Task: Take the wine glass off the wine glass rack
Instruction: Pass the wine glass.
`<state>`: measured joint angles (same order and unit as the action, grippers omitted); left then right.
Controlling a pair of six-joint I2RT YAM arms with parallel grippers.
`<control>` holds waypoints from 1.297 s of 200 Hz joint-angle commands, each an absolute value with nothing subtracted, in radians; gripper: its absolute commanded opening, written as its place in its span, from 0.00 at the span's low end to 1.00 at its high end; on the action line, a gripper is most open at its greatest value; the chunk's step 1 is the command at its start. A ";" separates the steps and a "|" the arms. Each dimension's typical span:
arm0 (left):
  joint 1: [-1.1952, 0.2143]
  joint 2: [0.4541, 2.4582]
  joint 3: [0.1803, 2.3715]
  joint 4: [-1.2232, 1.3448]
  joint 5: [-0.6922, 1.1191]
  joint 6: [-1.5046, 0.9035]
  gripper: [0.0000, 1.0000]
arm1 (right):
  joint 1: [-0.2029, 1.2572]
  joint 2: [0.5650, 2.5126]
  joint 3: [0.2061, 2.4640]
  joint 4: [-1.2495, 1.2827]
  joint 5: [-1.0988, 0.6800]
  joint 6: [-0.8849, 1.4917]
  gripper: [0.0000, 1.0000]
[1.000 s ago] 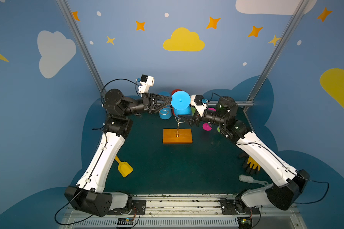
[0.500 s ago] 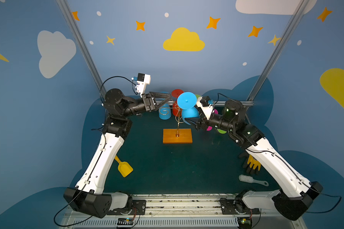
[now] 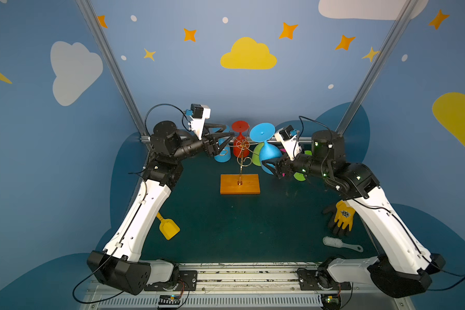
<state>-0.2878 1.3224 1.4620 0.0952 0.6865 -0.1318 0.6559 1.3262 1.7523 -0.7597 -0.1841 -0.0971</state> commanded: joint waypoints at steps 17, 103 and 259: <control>-0.334 1.312 1.428 0.230 0.627 0.200 0.56 | 0.658 1.375 1.815 -0.835 -0.199 -0.063 0.48; -0.411 1.344 1.431 0.242 0.616 0.419 0.51 | 0.667 1.438 1.890 -0.886 -0.243 -0.055 0.46; -0.462 1.363 1.451 0.241 0.550 0.516 0.30 | 0.693 1.488 1.934 -0.940 -0.274 -0.040 0.45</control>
<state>-0.4610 1.3560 1.4231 0.2256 0.5716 0.5117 0.6846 1.4757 1.9018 -0.9241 -0.2527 -0.0437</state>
